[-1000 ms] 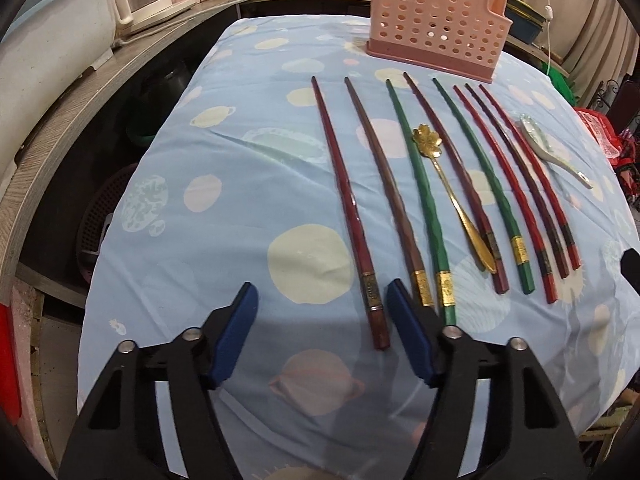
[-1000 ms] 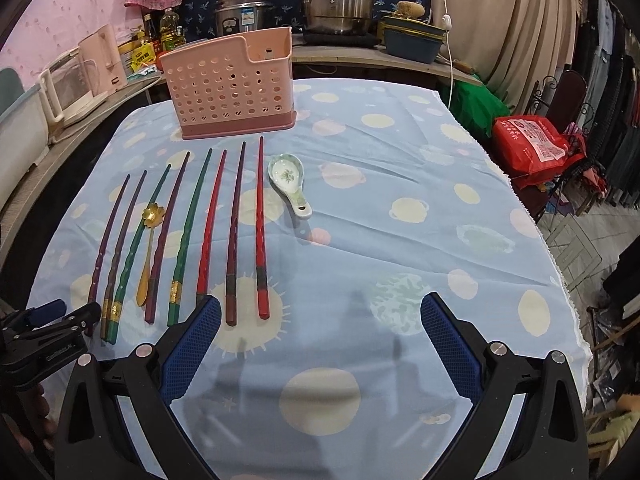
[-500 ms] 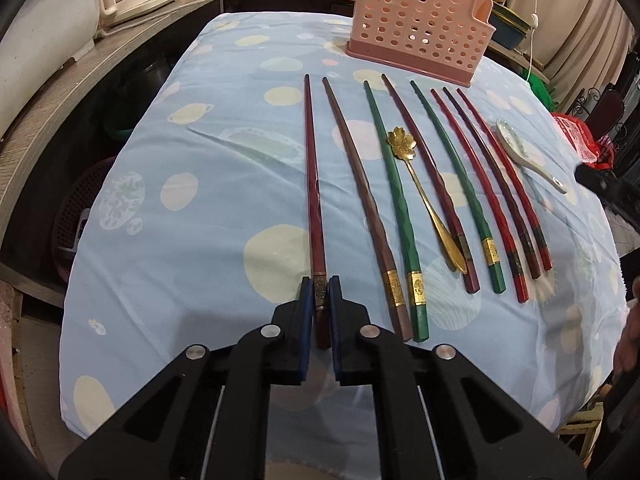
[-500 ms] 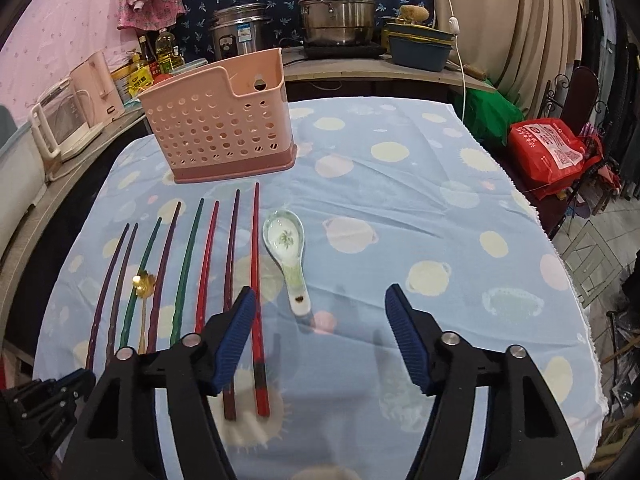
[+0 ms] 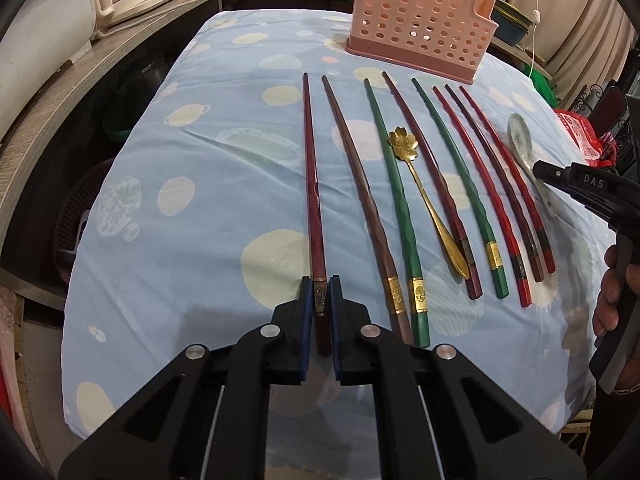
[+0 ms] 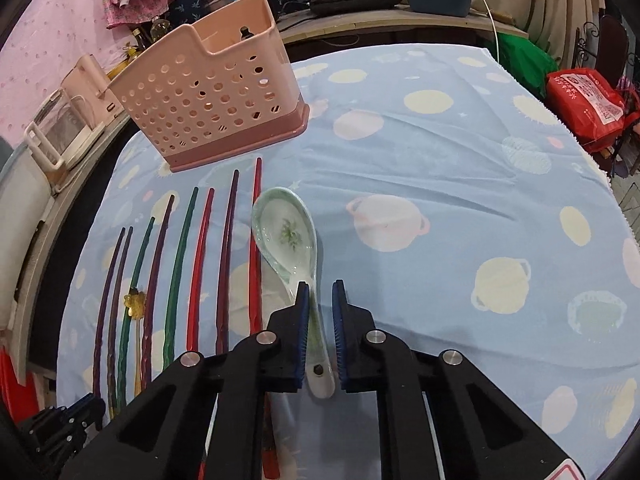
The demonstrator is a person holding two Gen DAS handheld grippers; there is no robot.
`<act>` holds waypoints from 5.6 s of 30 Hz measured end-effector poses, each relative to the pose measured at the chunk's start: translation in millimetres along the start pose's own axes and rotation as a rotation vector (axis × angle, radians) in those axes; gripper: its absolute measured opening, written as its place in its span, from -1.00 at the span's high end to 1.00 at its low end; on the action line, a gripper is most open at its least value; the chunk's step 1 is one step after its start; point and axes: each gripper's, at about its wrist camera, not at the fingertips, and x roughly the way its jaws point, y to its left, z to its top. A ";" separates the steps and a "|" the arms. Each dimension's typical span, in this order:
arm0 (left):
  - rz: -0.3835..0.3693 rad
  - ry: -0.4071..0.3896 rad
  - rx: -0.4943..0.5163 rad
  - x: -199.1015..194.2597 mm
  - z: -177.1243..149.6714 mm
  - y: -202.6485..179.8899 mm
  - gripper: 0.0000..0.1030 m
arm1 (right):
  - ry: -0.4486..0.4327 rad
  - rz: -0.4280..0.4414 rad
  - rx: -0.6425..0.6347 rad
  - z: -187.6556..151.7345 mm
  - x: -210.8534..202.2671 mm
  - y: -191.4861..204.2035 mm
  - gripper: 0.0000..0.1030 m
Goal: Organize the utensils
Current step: 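Grasp the white ceramic spoon with the right tool while the left tool holds the chopstick, then lift and carry the chopstick and spoon with both tools into the pink holder, then open both tools to release the chopstick and spoon in the holder, then move both tools back down to the remaining chopsticks, then grasp a dark brown chopstick with the left tool while the right tool grasps a red chopstick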
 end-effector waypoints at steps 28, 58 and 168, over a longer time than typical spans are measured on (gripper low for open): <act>-0.044 -0.043 -0.014 -23.5 -7.0 2.0 0.85 | -0.078 -0.028 -0.017 -28.8 -56.0 -1.7 0.86; 0.000 -0.552 0.063 -198.7 157.5 14.4 0.87 | -0.386 0.023 -0.102 81.7 -162.1 36.4 0.88; 0.007 -0.118 -0.010 -10.3 -13.7 -6.8 0.56 | -0.030 -0.022 -0.135 -77.0 -38.7 31.8 0.83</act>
